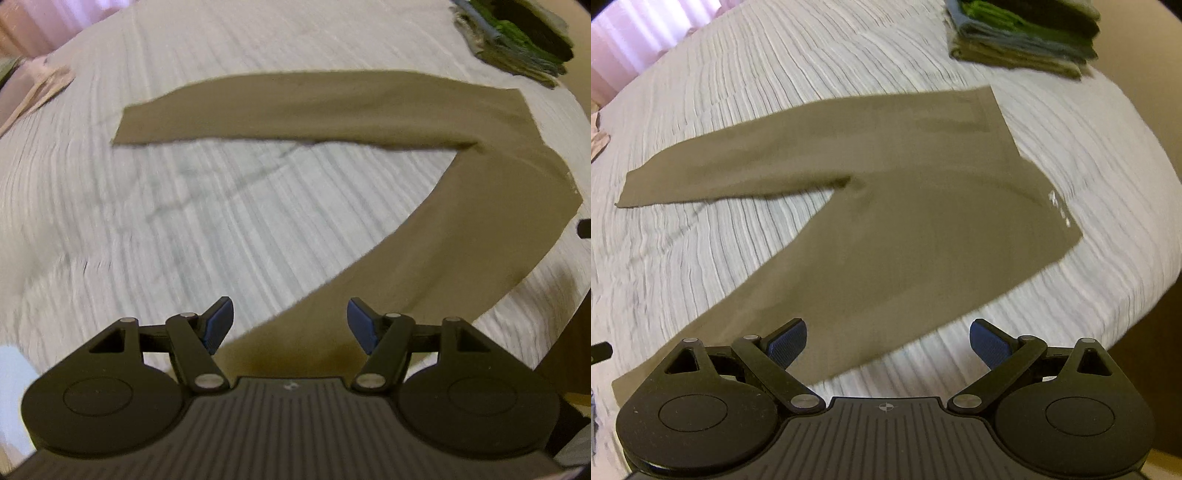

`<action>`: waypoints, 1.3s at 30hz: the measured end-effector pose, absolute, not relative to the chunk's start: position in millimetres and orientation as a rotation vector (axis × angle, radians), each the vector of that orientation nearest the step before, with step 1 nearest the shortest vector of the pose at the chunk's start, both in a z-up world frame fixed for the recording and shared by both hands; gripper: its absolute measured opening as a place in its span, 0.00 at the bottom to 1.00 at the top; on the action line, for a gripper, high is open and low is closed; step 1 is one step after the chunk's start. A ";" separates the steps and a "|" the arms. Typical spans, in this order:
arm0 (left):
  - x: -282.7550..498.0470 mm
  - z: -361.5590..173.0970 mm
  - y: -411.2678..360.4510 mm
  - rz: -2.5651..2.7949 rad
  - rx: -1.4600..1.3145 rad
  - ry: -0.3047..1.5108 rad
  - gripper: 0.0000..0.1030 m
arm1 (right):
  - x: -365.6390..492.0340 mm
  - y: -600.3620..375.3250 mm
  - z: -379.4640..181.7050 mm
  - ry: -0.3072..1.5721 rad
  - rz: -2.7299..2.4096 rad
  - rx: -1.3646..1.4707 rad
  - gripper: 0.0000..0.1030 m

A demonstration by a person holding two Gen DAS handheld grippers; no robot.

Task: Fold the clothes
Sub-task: 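Grasp the trouser leg ends with the left gripper while the right gripper grasps the waist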

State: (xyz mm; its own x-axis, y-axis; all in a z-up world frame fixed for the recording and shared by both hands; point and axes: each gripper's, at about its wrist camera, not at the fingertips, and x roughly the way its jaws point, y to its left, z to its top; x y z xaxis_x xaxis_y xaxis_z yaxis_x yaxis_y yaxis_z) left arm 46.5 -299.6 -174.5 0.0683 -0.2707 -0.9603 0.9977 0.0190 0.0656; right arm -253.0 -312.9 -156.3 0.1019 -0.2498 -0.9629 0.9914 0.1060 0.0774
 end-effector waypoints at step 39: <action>128.0 -325.6 -630.7 -1.752 1.246 0.408 0.49 | -235.7 -640.0 -282.1 0.962 -0.692 0.465 0.80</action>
State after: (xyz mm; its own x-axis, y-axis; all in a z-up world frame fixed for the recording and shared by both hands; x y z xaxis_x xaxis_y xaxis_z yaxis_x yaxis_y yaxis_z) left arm 128.0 -630.7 -325.6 -0.0673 -0.4849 -0.8720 0.8202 -0.5246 0.2284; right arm -235.7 -640.0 -282.1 0.3876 -0.3243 -0.8629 0.7145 0.6972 0.0589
